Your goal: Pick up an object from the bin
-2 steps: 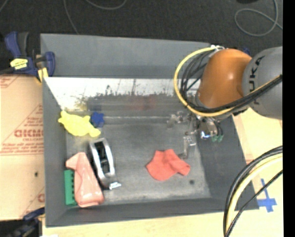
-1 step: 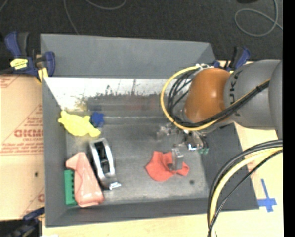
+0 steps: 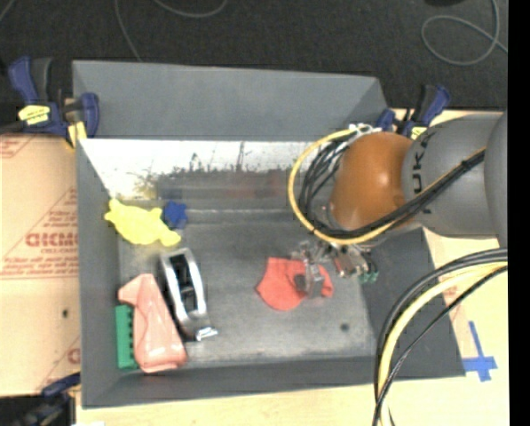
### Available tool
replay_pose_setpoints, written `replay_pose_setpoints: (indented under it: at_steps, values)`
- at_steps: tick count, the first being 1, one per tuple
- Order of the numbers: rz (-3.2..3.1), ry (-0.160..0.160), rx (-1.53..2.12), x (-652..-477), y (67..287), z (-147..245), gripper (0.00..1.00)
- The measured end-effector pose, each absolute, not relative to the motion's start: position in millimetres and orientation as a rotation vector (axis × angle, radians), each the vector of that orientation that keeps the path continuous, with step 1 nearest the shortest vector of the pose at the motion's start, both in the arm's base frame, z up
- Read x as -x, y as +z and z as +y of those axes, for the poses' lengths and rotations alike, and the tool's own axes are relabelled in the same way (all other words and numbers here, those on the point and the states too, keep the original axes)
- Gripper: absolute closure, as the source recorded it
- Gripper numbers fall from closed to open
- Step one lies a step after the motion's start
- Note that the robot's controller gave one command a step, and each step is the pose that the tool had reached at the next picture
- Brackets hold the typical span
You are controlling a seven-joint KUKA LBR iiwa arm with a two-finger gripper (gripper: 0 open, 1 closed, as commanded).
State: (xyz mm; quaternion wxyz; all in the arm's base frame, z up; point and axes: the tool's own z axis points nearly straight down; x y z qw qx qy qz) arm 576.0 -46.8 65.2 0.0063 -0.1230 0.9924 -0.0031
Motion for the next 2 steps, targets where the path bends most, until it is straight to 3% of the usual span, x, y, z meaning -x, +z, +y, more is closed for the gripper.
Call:
replay_pose_setpoints:
  at_steps: [2]
  values:
    - [3.101,-0.011,0.416,-574.6,69.6,-47.5,1.00]
